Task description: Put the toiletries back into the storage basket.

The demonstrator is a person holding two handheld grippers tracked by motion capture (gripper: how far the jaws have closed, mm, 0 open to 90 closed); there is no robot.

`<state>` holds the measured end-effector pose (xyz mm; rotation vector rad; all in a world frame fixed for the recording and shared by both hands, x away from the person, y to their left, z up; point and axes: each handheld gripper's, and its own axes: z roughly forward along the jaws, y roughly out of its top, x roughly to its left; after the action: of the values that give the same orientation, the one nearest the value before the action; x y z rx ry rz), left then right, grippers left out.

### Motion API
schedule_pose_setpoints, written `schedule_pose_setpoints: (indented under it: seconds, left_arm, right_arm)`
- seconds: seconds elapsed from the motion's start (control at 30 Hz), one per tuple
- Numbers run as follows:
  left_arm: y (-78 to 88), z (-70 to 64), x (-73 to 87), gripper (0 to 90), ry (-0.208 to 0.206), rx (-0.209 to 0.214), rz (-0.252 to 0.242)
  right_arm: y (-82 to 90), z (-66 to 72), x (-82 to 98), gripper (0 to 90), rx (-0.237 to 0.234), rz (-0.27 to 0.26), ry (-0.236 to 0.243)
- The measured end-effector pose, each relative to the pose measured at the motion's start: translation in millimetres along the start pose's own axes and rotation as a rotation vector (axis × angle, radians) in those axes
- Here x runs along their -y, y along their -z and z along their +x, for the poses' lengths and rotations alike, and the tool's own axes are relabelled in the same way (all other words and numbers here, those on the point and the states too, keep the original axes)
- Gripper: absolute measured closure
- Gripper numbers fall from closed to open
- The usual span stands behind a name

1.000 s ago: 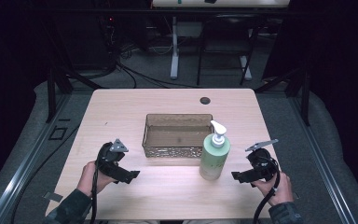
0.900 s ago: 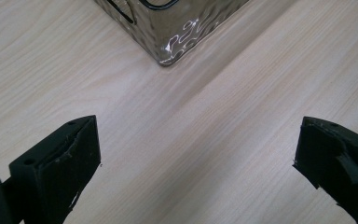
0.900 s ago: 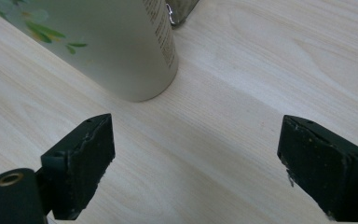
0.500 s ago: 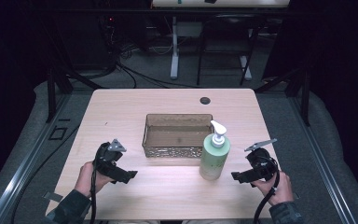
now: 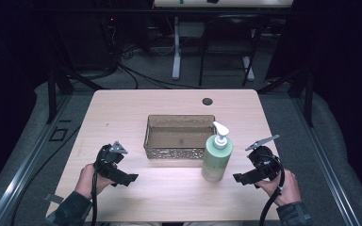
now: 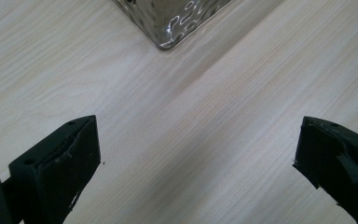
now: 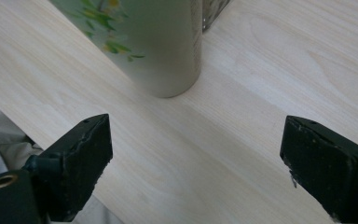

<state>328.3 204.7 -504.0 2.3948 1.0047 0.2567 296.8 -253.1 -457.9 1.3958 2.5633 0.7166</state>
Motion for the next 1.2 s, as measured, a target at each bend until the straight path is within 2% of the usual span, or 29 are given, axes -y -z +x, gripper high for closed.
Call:
schedule_pose_setpoints:
  seconds: [0.1, 0.37, 0.6, 0.8, 1.2]
  left_arm:
    - [1.5, 1.5, 1.7, 0.0, 0.008, -0.013, -0.003]
    - [3.1, 5.4, 7.2, 0.0, 0.026, -0.025, 0.004]
    - [2.0, 6.7, 11.1, 0.0, 0.028, -0.027, 0.016]
    - [2.4, 7.1, 12.3, 0.0, 0.035, -0.027, 0.011]
    - [-0.8, 5.1, 10.8, 0.0, 0.021, -0.021, 0.021]
  right_arm:
    - [5.4, 2.7, -2.3, 7.3, -0.017, -0.002, -0.008]
    - [19.5, 4.9, -17.5, 6.3, -0.019, 0.000, 0.004]
    - [30.6, 7.0, -37.2, 5.8, -0.016, 0.036, 0.044]
    - [34.1, 9.4, -53.0, 5.1, -0.024, 0.054, 0.069]
    - [39.4, 15.9, -77.0, 0.0, -0.033, 0.097, 0.106]
